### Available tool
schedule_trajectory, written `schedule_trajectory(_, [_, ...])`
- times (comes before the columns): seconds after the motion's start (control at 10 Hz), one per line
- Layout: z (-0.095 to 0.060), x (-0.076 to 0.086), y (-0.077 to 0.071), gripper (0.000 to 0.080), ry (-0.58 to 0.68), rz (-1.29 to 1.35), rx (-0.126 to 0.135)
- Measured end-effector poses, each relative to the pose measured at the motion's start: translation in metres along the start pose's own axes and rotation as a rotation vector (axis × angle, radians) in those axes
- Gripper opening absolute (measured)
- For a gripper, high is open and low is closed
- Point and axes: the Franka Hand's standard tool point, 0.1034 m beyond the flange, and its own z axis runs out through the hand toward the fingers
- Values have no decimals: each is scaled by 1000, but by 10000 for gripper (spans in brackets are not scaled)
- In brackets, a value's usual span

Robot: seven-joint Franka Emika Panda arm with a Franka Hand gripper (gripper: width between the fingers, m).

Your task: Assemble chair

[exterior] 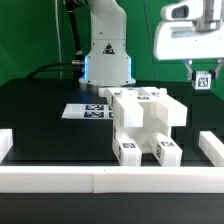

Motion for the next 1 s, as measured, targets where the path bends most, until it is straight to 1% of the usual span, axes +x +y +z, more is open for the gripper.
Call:
schedule_trajectory(0.1, [0,8,0,288,7,4,-1])
schedule_trajectory(0.2, [3,5,0,288,1,2,-4])
schedule_trajectory(0.4, [3,5,0,289,1,4,-4])
schedule_trajectory(0.5, [1,6,2,289,-4,-9,-5])
schedule_trajectory(0.6, [-15,16,12,289,-24,-64,-4])
schedule_trajectory(0.7, [-28,33,23,289,-1,-92,5])
schedule_trajectory(0.8, [-30,44,34,289,9,-122,3])
schedule_trajectory(0.9, [-27,49,39,289,5,-159,0])
schedule_trajectory(1.0, [-27,48,38,289,5,-150,-1])
